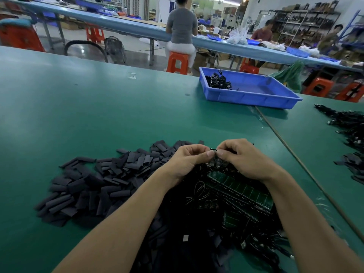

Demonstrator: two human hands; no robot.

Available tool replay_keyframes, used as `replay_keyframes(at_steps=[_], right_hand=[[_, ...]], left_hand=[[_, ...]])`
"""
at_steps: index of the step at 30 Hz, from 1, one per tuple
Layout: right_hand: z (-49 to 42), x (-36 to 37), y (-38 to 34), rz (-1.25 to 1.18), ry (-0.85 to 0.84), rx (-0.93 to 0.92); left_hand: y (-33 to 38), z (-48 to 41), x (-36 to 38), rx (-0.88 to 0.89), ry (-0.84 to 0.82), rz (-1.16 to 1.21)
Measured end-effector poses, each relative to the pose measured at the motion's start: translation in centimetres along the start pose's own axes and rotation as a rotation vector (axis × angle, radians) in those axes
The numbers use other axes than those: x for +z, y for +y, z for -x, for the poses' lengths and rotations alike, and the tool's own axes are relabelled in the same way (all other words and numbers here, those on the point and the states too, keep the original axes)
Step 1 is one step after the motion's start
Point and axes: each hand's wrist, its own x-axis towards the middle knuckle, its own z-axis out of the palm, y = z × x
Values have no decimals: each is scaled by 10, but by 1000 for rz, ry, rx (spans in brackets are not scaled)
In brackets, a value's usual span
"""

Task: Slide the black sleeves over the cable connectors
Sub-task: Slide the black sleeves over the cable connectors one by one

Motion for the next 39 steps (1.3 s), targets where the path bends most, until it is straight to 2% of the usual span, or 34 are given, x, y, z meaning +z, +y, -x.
replay_keyframes(at_steps=[4,7,9,12,16,19,22,24,27,30,33,35,39], right_hand=[[-1,-7,3,-117,-9,18],[1,-8,3,-110,81,34],[5,-5,0,-35,146,32],[14,-4,-9,38,235,9],[26,0,-24,246,264,-31],[29,3,-30,418,491,-19],[30,1,-31,517,625,86],[30,2,-30,560,587,191],[34,4,-33,581,582,254],[39,6,-38,591,464,169],[45,13,-53,568,147,43],[47,25,-57,650,-20,-13],[47,40,-49,758,-49,19]], left_hand=[[4,-3,2,-61,-42,199],[8,-5,4,-57,84,297],[12,-5,5,41,196,209],[25,0,3,279,349,-45],[54,12,-11,560,519,-109],[72,24,-16,770,619,-220],[86,28,-22,847,721,-160],[94,30,-28,900,780,-194],[93,39,-39,966,769,-447],[82,52,-50,831,716,-719],[68,61,-62,683,619,-922],[56,64,-68,592,545,-1014],[37,70,-82,464,477,-1007]])
